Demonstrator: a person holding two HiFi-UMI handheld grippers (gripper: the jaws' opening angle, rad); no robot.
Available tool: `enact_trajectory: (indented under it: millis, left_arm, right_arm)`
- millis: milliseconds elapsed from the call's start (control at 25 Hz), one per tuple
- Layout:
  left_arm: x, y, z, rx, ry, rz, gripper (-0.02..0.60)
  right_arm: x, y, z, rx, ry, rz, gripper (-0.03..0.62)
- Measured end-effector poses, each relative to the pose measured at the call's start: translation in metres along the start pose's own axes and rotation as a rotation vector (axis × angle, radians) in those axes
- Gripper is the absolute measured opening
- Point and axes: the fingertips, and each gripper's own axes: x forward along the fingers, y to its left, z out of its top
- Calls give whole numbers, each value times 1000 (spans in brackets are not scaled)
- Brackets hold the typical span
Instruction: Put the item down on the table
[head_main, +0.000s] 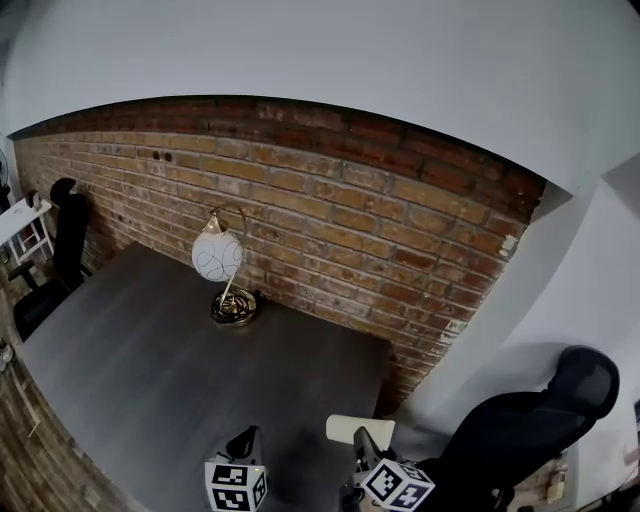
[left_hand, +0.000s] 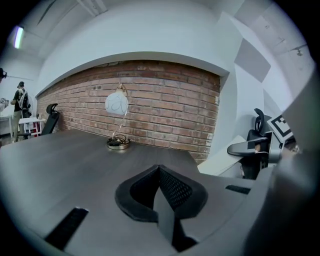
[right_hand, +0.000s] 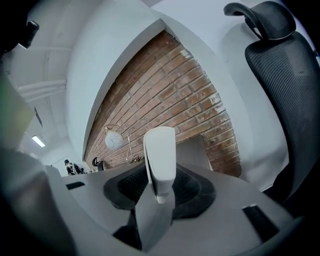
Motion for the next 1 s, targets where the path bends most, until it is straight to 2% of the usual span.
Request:
enact_trajectory:
  millis: [160, 560, 1000]
  left_arm:
    - [23, 5, -11, -39, 15, 9, 18]
    - [60, 9, -27, -26, 44, 22, 18]
    - [65, 25, -43, -42, 62, 59, 18]
  right_arm:
    - [28, -5, -1, 19, 13, 19, 158]
    - [82, -11, 4, 37, -7, 46, 159]
    - [119, -10, -12, 71, 12, 53, 160]
